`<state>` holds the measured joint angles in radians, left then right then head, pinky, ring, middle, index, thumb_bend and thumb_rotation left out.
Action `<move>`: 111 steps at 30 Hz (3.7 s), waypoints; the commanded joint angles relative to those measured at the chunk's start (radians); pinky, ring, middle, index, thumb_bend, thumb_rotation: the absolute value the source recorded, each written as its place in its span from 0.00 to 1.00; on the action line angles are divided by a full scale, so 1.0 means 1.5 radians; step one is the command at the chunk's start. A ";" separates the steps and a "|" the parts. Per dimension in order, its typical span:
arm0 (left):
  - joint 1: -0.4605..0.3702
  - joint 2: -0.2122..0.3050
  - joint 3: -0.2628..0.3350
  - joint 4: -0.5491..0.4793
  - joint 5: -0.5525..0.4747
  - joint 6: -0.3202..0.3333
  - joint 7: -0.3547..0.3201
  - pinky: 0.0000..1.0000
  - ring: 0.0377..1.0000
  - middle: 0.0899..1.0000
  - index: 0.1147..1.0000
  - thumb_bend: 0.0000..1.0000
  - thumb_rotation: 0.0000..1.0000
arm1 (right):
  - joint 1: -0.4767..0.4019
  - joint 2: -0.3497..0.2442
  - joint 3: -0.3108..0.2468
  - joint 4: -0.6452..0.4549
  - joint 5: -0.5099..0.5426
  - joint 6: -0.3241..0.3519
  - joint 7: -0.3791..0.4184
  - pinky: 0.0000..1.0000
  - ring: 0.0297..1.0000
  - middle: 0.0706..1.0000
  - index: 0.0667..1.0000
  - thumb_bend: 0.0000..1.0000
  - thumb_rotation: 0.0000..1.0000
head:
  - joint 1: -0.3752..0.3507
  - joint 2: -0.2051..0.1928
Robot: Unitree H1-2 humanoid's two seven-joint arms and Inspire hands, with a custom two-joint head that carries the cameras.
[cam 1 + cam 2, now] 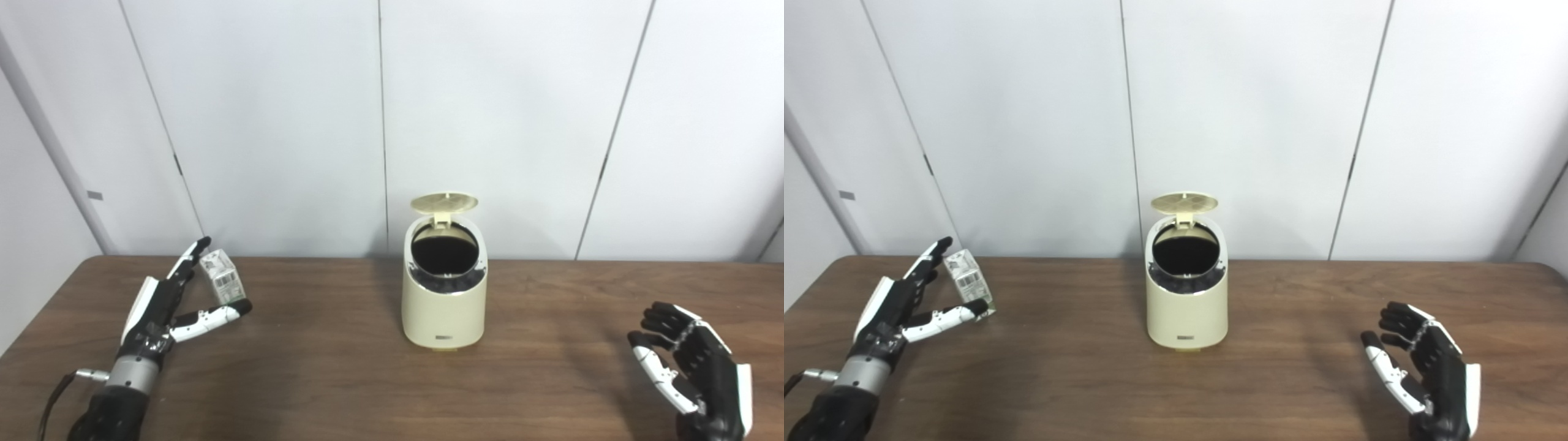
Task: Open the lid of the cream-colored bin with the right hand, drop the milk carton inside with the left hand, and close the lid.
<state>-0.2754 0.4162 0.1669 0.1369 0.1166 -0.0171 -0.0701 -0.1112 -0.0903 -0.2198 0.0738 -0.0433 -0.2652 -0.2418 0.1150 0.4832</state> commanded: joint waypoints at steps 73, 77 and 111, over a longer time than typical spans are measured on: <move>-0.160 -0.001 -0.056 0.221 0.016 -0.031 0.078 0.86 0.88 0.83 0.87 1.00 0.22 | 0.028 -0.051 0.000 -0.032 0.001 0.071 0.042 0.47 0.57 0.58 0.54 0.48 0.52 | 0.166 -0.037; -0.154 0.001 -0.066 0.212 0.039 -0.028 0.088 0.84 0.85 0.81 0.85 0.97 0.18 | 0.029 -0.050 0.000 -0.035 0.000 0.078 0.041 0.47 0.58 0.58 0.54 0.48 0.52 | 0.164 -0.036; -0.125 0.082 -0.109 0.124 0.185 0.117 0.082 0.73 0.75 0.72 0.75 0.80 0.00 | 0.031 -0.047 -0.005 -0.055 0.000 0.108 0.044 0.46 0.56 0.57 0.53 0.52 0.53 | 0.160 -0.022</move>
<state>-0.4285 0.5321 -0.0145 0.3436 0.3871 0.1827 0.0121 -0.0564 -0.1600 -0.2210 0.0122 -0.0471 -0.0924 -0.1733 0.3543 0.4495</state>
